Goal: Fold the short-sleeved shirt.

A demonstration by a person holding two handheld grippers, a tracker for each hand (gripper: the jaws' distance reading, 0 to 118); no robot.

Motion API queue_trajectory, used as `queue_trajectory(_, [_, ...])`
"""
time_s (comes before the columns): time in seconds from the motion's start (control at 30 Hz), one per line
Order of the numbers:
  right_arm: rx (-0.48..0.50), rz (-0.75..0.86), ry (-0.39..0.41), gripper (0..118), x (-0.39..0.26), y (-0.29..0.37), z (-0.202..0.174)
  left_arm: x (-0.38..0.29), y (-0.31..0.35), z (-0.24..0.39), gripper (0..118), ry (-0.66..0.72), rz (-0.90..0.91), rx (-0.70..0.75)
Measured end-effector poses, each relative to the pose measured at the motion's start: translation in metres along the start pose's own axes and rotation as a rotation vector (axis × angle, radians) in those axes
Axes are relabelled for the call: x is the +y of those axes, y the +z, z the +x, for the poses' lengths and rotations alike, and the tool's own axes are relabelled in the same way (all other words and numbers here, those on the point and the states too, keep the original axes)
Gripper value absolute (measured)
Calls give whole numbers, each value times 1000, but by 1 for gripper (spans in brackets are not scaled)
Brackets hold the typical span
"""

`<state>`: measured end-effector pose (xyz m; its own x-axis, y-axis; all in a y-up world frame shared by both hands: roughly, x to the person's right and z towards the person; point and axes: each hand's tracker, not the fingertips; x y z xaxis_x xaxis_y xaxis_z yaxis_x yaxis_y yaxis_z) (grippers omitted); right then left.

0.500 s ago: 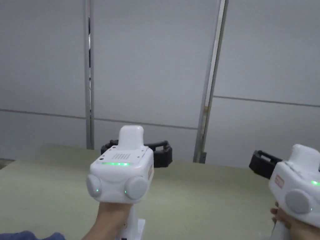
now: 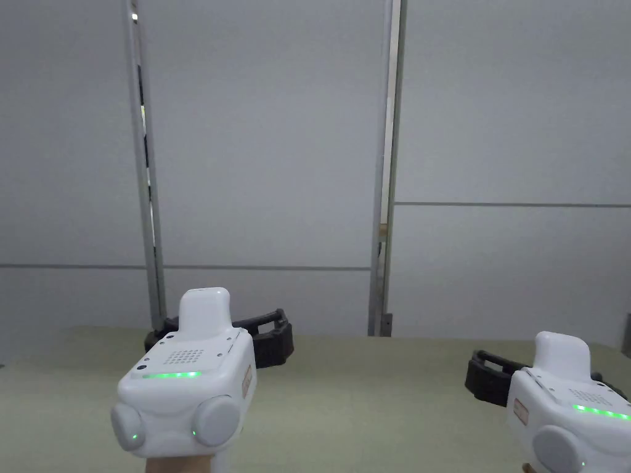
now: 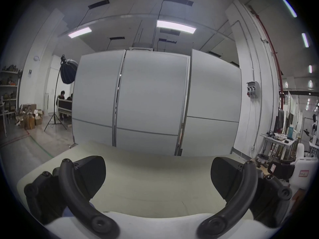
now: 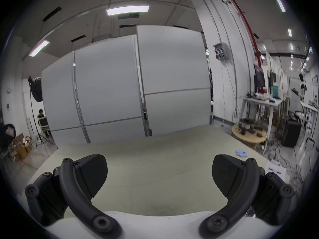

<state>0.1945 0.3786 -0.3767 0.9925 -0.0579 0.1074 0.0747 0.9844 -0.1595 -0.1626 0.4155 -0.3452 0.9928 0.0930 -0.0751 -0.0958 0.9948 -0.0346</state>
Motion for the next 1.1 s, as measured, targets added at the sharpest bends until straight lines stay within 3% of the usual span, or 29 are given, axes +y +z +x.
queue_trajectory(0.5, [28,139,179,118,23,16,-1,-2,-1,-9,118,-1,-7,-2])
queue_trajectory(1.1, [55,123,123,118,22,17,-2,-7,8,-13,118,-38,-8,5])
